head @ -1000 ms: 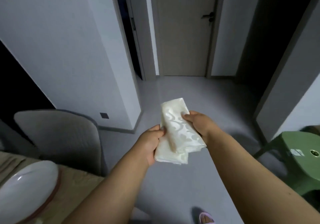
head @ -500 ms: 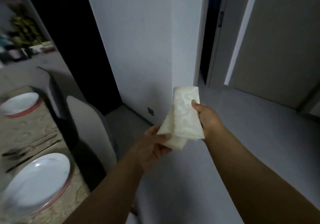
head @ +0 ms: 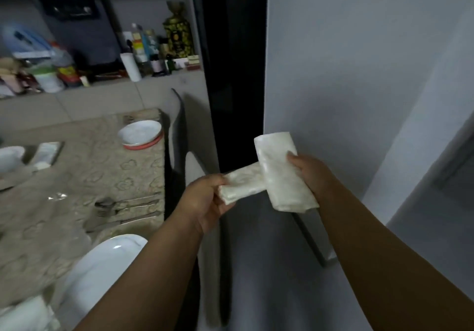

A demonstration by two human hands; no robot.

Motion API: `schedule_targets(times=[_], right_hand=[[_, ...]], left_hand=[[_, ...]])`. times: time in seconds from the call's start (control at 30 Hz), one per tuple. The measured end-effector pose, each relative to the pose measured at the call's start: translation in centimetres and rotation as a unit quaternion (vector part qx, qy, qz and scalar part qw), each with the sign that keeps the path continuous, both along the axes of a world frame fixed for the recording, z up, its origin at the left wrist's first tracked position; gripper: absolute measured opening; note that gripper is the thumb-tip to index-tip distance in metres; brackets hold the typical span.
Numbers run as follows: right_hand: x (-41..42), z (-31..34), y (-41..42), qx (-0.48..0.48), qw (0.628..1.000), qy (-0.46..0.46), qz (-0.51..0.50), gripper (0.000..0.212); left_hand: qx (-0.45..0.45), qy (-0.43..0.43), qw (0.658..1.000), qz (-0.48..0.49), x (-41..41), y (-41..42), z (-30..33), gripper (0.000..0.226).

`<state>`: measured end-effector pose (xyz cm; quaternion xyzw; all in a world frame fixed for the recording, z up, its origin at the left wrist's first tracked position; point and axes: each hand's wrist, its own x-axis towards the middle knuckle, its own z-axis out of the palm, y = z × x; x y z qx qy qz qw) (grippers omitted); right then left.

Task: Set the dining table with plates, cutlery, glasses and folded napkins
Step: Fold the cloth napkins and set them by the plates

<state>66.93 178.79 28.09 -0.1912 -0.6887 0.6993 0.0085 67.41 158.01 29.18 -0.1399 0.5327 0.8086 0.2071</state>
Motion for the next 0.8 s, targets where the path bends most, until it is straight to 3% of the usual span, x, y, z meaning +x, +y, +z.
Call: schedule_targets(times=[0.1, 0.17, 0.3, 0.57, 0.67, 0.8], right_hand=[[-6.2, -0.3, -2.7, 0.033, 0.999, -0.003, 0.032, 0.018], [-10.4, -0.8, -4.5, 0.036, 0.997, -0.008, 0.066, 0.017], [-16.9, -1.4, -8.6, 0.034, 0.984, -0.028, 0.173, 0.026], [-21.8, -2.8, -18.8, 0.081, 0.911, -0.001, 0.405, 0.04], [-20.9, -3.8, -23.0, 0.085, 0.878, -0.01, 0.47, 0.032], [-18.7, -4.7, -28.7, 0.069, 0.838, -0.023, 0.54, 0.029]], left_hand=[[-0.011, 0.044, 0.998, 0.048, -1.8, -1.3, 0.2, 0.012], [-0.031, 0.069, 0.993, 0.091, -3.1, -2.1, -0.2, 0.042], [-0.046, 0.09, 0.97, 0.219, -5.4, -4.0, -0.8, 0.046], [-0.121, 0.072, 0.88, 0.455, -4.4, -7.1, -3.3, 0.038], [-0.134, 0.045, 0.841, 0.522, -2.5, -8.8, -4.3, 0.033], [-0.165, -0.006, 0.787, 0.595, 0.1, -12.0, -5.9, 0.056]])
